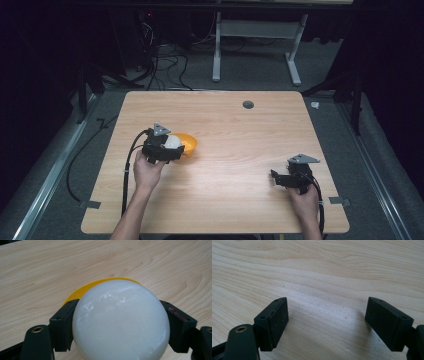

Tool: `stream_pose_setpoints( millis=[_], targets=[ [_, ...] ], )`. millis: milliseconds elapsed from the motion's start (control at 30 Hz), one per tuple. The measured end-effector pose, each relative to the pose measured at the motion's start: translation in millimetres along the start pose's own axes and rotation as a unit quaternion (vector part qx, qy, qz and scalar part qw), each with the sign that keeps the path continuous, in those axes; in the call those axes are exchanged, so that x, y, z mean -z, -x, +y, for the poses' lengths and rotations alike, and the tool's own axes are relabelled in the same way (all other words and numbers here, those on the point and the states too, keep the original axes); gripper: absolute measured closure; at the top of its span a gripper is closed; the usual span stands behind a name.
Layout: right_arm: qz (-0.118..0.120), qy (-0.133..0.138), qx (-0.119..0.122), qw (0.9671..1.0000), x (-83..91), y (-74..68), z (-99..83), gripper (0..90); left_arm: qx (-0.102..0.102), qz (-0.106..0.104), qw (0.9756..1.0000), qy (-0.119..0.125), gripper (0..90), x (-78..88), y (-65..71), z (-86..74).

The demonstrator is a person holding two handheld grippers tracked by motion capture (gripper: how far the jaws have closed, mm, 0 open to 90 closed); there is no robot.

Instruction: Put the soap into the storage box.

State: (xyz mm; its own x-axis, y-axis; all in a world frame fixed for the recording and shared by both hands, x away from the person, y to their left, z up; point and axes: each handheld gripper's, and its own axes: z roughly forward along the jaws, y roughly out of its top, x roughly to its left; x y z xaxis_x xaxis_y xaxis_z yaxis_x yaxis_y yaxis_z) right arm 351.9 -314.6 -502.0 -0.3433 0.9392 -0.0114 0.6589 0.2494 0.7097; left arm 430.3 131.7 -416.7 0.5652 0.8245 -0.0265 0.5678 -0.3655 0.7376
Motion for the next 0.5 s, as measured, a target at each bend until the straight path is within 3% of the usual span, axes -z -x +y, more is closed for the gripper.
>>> stream_pose_setpoints(
  millis=[400, 500],
  targets=[
    [0.0, 0.0, -0.001, 1.0, 0.2, -0.1, -0.1, 19.8, 0.01, 0.0, 0.9999, -0.006, 24.2, -13.8, -6.2, 15.0],
    [0.0, 0.0, -0.001, 1.0, 0.2, -0.2, -0.1, 19.8, 0.007, 0.009, 0.9999, -0.012, 24.2, -19.0, -6.4, 17.4]
  ],
)
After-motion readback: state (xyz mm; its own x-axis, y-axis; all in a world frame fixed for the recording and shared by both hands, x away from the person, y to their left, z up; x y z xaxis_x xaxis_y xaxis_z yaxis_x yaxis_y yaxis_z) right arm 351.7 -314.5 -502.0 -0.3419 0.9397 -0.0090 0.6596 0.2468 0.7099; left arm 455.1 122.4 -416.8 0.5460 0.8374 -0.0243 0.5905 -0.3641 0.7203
